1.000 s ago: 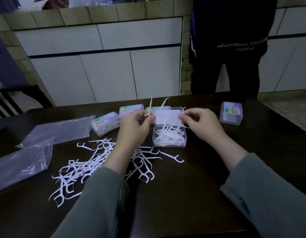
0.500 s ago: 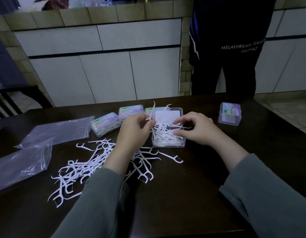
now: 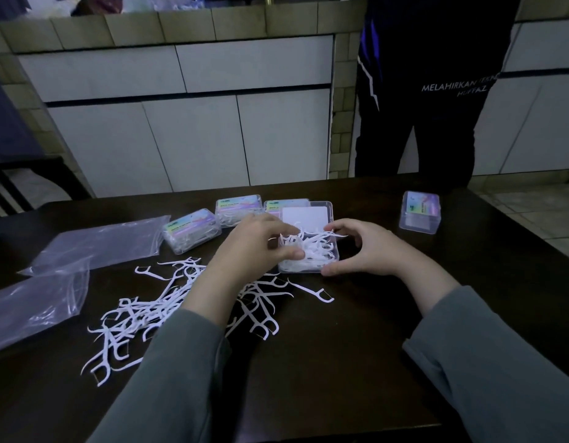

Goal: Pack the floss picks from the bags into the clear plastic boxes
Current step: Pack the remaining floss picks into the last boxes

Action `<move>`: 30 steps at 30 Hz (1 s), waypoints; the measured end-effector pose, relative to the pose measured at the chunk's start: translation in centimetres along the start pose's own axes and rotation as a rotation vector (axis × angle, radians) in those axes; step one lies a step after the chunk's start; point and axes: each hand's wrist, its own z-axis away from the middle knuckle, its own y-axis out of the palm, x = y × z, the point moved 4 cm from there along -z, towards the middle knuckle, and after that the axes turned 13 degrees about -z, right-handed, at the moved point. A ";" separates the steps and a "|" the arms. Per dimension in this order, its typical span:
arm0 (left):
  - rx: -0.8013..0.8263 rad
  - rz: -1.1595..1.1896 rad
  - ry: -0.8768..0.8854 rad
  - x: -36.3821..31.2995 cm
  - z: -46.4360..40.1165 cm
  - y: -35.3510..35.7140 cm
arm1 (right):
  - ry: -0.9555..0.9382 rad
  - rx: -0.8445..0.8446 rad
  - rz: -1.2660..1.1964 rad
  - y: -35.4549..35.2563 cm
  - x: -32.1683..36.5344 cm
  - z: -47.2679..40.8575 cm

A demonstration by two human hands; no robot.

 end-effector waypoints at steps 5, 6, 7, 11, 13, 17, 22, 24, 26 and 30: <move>0.007 0.007 0.088 -1.5 -0.3 0.6 | -0.030 0.000 -0.021 0.4 0.1 -0.1; -0.020 -0.022 0.083 -2.0 -0.5 0.7 | -0.033 0.002 -0.015 0.4 0.2 0.0; -0.039 -0.066 0.071 -2.3 -0.8 0.8 | -0.034 0.000 -0.007 0.5 0.3 0.1; -0.013 -0.225 0.032 -2.5 -1.3 0.7 | -0.046 -0.007 -0.003 0.3 0.3 0.2; 0.008 -0.268 0.028 -2.4 -1.2 0.4 | -0.051 -0.005 0.006 0.3 0.3 0.2; -0.028 -0.112 0.052 -2.1 -1.0 -0.1 | -0.058 0.002 0.013 0.4 0.4 0.2; 0.020 -0.125 0.154 -3.2 -1.2 0.6 | -0.074 0.011 -0.024 0.5 0.1 0.0; 0.101 -0.114 0.179 -3.1 -1.3 0.9 | -0.073 0.018 -0.030 0.6 0.0 -0.1; 0.111 -0.009 0.175 -2.6 -1.4 0.7 | -0.064 0.020 -0.030 0.7 -0.2 -0.3; -0.092 0.022 0.085 -2.3 -2.1 0.2 | -0.057 0.018 -0.051 0.8 -0.2 -0.4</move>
